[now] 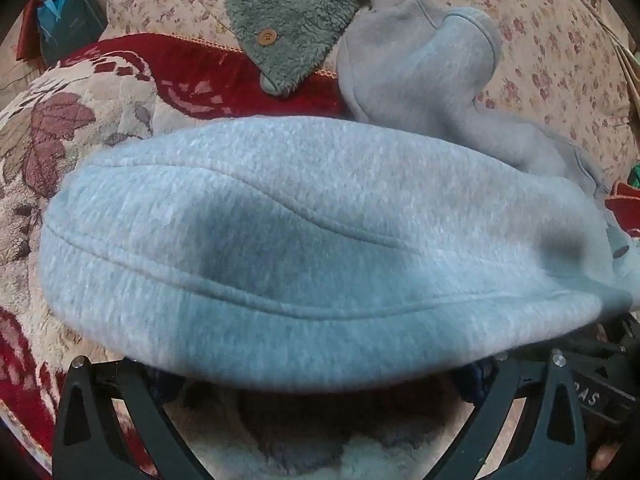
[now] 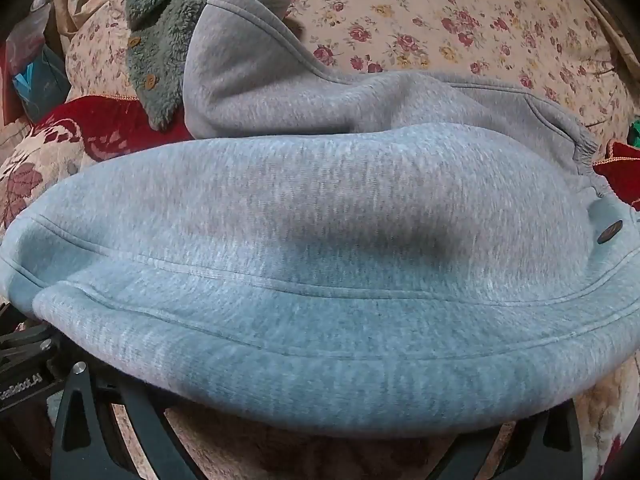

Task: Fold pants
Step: 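Position both grippers open above the folded grey sweatpants' waistband end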

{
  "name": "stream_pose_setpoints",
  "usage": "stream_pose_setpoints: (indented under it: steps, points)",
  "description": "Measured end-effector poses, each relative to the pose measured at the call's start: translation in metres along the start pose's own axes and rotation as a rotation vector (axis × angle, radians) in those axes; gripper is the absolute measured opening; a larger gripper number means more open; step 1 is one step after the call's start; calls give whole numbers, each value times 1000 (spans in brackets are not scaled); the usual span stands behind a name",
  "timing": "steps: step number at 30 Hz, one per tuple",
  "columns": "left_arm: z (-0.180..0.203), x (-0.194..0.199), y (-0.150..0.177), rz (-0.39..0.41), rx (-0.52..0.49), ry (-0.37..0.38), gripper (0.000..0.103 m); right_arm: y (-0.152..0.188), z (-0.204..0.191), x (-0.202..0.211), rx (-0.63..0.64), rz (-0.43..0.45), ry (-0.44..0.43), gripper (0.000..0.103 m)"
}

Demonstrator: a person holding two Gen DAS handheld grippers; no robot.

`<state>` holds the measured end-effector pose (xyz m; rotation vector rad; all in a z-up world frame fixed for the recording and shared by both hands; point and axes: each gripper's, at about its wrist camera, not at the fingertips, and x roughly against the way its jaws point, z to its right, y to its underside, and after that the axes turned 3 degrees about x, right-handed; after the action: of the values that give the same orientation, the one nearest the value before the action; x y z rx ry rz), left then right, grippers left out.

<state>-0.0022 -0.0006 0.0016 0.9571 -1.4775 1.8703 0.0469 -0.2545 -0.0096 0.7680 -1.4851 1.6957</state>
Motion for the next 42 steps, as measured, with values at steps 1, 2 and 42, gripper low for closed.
stream_pose_setpoints:
  steps: [1, 2, 42]
  points:
    - [1, 3, 1, -4, 3, 0, 103, 0, 1, 0, 1, -2, -13, 103]
    - [2, 7, 3, -7, 4, -1, 103, 0, 3, 1, 10, -7, -31, 103]
    - [88, 129, 30, 263, -62, -104, 103, 23, 75, 129, 92, 155, -198, 103]
